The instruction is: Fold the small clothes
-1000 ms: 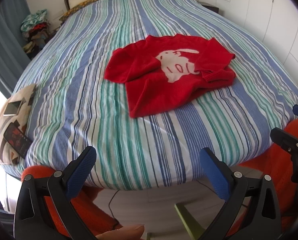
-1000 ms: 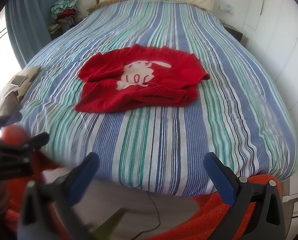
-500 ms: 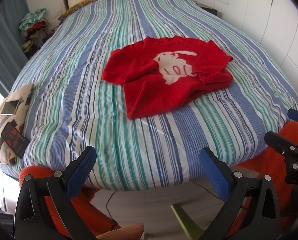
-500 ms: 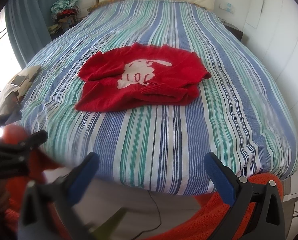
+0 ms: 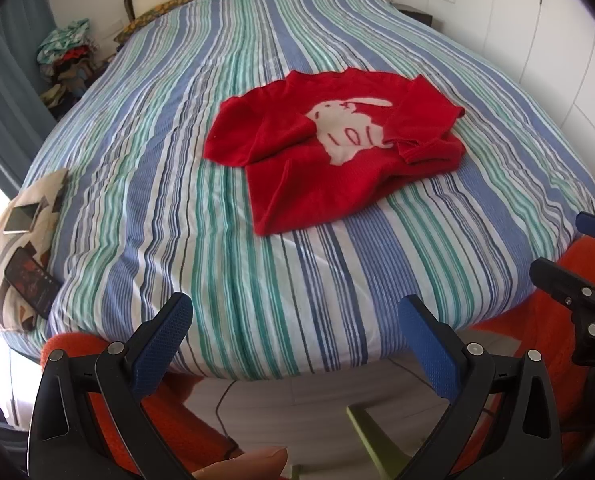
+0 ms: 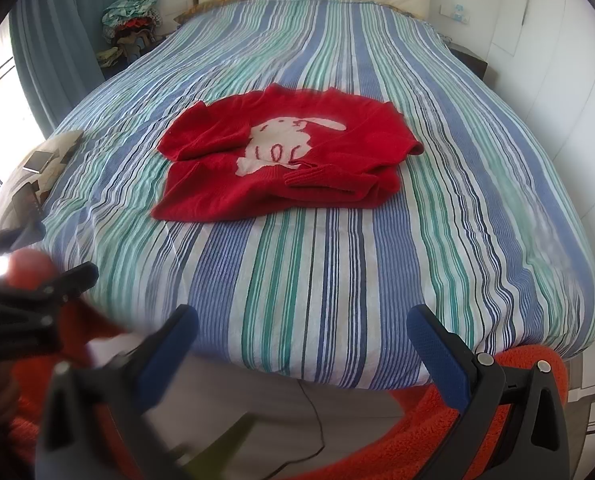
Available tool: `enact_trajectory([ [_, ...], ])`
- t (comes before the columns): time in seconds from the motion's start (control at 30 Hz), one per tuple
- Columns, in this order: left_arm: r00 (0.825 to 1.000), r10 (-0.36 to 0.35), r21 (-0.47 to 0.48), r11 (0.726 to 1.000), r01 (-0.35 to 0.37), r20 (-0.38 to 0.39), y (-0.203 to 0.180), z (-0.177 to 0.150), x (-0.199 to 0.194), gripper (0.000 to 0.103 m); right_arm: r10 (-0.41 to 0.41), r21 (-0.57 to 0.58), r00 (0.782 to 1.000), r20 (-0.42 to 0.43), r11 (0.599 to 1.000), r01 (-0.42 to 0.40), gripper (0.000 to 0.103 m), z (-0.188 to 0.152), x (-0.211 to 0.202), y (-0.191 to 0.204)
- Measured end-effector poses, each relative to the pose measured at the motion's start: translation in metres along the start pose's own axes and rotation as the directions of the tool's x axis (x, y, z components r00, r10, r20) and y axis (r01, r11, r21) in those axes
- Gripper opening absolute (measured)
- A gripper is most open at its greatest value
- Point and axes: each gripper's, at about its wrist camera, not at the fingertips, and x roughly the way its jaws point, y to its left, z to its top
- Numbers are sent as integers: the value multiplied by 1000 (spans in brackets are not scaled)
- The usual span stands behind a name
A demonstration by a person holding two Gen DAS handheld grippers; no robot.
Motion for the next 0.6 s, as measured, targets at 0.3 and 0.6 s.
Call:
enact_trajectory([
  [0.3,1000,-1,7,1000,1,-2,-1,0,1,103,5,-3,1000,-2,1000,-5,103,-1,0,2],
  [0.6,998,12,-88,996,-16,-54,28,0,19,102,23,29,1000,0,999,-23,103,2,1,-5],
])
